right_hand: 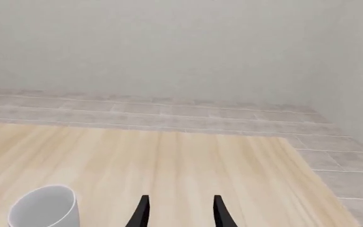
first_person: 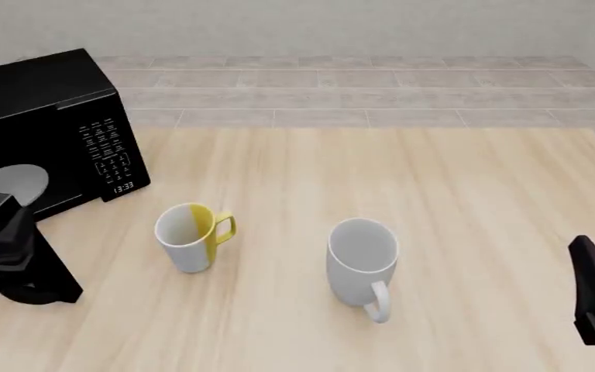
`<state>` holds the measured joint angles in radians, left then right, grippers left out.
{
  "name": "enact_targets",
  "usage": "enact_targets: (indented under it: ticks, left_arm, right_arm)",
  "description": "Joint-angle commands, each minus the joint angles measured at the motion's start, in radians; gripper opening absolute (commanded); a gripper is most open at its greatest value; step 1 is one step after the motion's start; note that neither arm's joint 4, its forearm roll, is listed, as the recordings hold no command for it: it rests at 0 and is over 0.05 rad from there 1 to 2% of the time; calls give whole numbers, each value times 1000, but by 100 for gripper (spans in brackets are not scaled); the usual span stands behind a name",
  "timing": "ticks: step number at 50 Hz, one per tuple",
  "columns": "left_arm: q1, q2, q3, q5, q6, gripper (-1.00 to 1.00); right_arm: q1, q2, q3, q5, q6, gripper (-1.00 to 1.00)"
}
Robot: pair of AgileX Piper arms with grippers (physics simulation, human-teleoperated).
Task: Close the microwave.
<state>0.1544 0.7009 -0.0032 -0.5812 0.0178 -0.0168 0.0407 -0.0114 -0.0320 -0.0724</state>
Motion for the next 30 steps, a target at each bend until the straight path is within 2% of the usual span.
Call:
enact_targets:
  ticks: [1,4,24,30]
  left_arm:
    - [20,162,3,-147,11,100]
    - [20,184,3,-164,10,100]
    - [9,333,0,-287,15,100]
    - [3,384,-8,-310,-7,100]
  right_arm:
    - [-8,-9,3,2,-1,100]
    - [-4,-2,4,-2,-15,100]
    - [1,9,9,-17,-14,100]
    - [-6,10,11,-17,-30,100]
